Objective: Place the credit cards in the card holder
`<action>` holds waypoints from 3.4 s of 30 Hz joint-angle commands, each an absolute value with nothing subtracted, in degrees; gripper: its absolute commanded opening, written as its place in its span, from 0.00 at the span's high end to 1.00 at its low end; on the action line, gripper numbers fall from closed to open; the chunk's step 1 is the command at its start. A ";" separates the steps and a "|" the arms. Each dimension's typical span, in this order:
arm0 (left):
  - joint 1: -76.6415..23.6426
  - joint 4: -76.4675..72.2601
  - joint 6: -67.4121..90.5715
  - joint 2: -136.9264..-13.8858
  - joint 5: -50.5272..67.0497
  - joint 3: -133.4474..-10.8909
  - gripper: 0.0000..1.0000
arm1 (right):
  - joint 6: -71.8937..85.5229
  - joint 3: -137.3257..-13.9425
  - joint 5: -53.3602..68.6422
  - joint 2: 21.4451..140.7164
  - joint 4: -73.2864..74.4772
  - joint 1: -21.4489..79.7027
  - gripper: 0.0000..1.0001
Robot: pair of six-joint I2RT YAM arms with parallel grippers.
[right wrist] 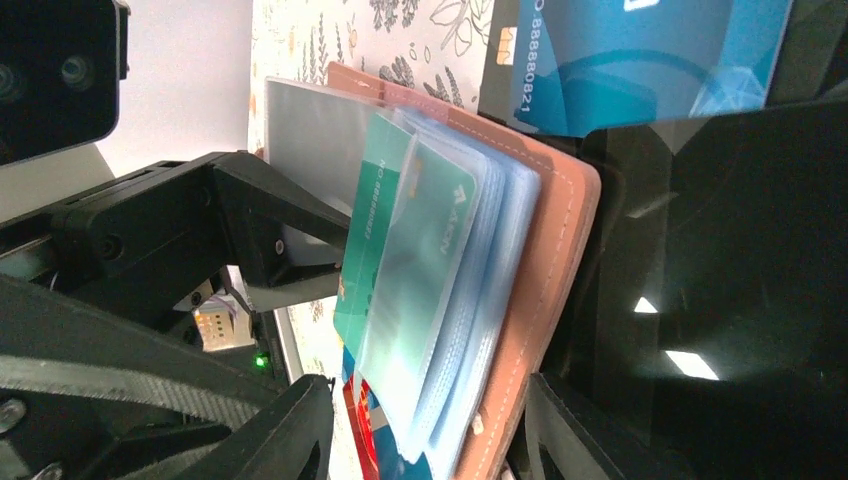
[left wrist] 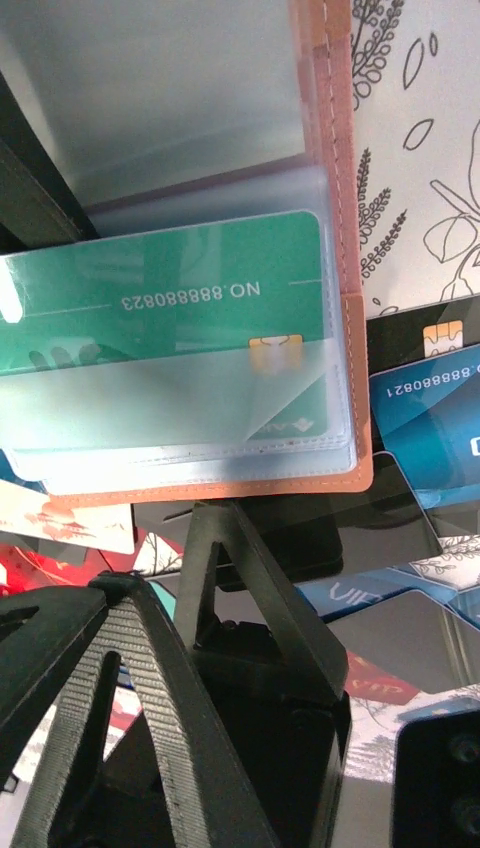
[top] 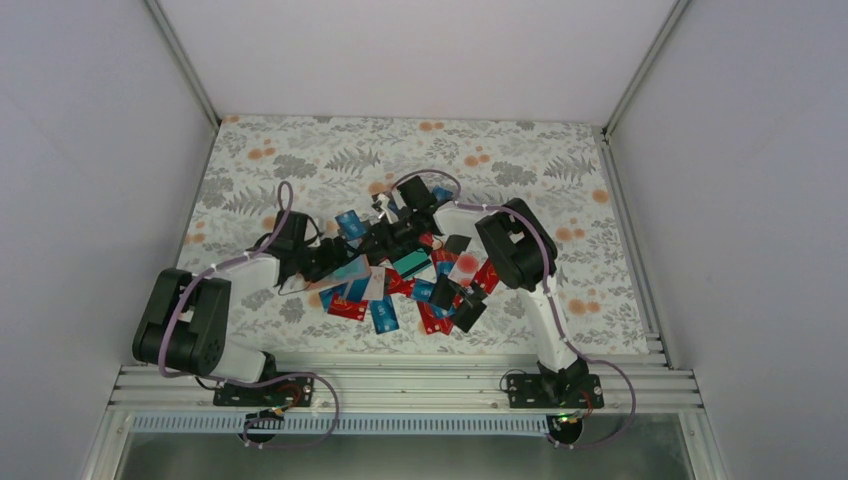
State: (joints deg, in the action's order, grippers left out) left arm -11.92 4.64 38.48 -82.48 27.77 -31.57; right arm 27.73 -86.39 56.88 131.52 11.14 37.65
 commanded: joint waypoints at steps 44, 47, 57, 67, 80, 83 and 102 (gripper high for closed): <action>-23.29 42.15 26.90 -86.23 2.45 -53.11 0.00 | 21.90 -88.68 49.81 124.21 18.61 37.59 0.47; -23.29 40.87 27.42 -87.20 -0.33 -52.66 0.05 | 23.34 -87.62 51.75 124.03 16.54 37.61 0.48; -23.23 36.20 30.82 -86.20 -4.63 -48.82 0.59 | 27.41 -83.61 54.47 122.24 10.41 39.57 0.51; -23.02 33.77 33.74 -86.26 -7.66 -46.35 0.77 | 30.01 -84.22 55.17 124.23 7.86 42.90 0.54; -22.85 31.15 31.33 -85.57 -5.26 -45.07 0.82 | 31.36 -87.78 55.49 128.50 7.73 45.13 0.55; -22.86 30.55 30.91 -86.08 -5.06 -45.04 0.82 | 31.46 -88.28 55.45 129.07 7.88 45.11 0.56; -26.17 32.87 30.22 -86.57 -5.56 -47.33 0.61 | 30.66 -88.86 55.14 129.41 8.76 44.75 0.56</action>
State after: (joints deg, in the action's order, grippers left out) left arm -24.40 32.12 30.57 -86.15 -5.69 -45.82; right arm 31.00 -87.13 54.33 129.08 9.65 44.45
